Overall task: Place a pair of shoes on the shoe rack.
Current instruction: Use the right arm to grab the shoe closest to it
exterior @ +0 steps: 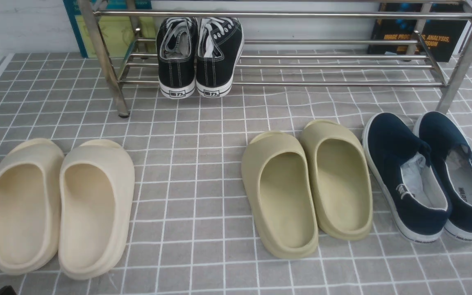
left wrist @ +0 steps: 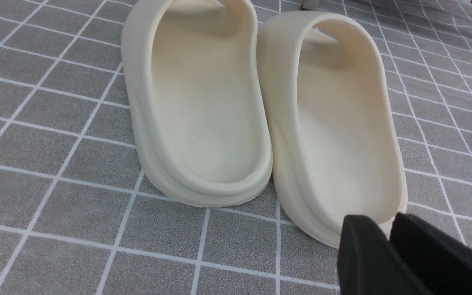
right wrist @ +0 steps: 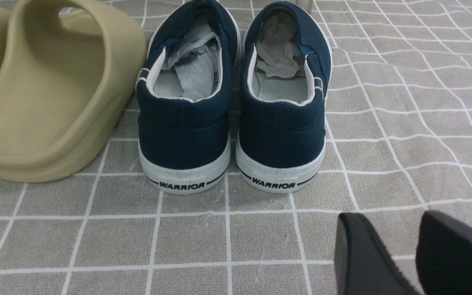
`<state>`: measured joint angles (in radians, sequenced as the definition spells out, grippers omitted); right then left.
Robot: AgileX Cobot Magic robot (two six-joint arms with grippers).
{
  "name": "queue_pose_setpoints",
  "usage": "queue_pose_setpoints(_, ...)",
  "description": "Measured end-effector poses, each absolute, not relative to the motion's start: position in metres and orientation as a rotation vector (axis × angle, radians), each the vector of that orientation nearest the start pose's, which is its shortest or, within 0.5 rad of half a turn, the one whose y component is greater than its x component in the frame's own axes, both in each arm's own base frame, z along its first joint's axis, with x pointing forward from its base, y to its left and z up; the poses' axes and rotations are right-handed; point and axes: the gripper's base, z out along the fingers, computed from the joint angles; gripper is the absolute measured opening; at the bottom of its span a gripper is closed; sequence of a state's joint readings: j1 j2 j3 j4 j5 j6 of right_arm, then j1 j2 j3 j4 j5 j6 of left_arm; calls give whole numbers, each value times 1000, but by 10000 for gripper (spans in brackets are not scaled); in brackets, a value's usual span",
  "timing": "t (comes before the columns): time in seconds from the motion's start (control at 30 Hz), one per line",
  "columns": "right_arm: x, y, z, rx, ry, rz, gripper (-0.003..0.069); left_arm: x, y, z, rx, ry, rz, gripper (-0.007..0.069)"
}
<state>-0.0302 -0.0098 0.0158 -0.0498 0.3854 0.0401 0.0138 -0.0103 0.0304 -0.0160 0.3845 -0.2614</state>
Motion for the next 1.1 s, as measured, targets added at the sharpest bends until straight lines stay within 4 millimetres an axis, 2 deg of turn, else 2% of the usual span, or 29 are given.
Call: queue_pose_setpoints(1.1,52,-3,174,46,1874,-28,246,52,0,169,-269,1873,-185,112)
